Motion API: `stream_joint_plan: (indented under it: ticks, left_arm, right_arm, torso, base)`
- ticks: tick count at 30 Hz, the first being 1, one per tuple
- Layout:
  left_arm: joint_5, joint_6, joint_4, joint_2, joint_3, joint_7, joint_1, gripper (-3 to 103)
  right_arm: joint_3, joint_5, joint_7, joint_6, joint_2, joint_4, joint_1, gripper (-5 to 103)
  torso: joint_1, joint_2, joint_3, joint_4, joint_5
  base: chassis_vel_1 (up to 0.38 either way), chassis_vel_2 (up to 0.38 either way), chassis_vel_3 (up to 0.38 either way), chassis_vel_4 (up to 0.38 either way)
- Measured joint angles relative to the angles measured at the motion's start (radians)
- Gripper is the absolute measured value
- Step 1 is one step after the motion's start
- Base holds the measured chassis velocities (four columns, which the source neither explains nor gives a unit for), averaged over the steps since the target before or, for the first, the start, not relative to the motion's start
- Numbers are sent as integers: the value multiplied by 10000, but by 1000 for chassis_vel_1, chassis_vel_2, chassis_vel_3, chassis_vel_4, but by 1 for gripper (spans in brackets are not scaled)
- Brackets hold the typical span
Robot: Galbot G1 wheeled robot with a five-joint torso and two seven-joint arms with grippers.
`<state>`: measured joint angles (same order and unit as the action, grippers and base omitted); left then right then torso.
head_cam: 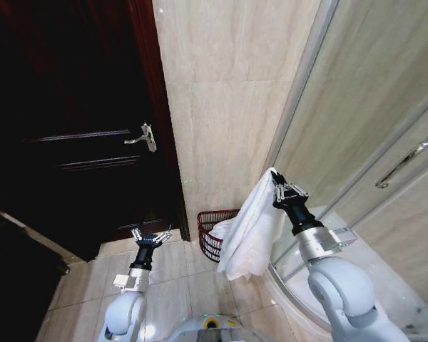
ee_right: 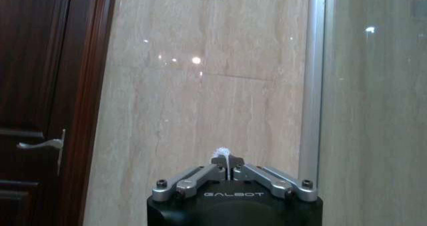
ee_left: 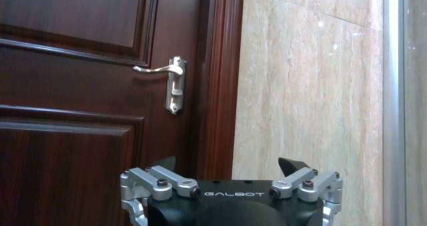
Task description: Discard the used towel into the hamper.
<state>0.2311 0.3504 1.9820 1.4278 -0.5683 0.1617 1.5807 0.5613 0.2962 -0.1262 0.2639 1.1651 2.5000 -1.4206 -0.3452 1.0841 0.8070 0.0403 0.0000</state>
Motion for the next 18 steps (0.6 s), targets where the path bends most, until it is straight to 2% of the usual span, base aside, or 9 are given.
stream_joint_plan:
  ticks: [18]
  left_arm:
    - [-208,-91,-113,124,-12,-79,-1,100]
  right_arm:
    - [-22,1110,-451,422,-693,0,687,1]
  torso:
    - [-408,877,471,0,0]
  base:
    - [0,0,0,0]
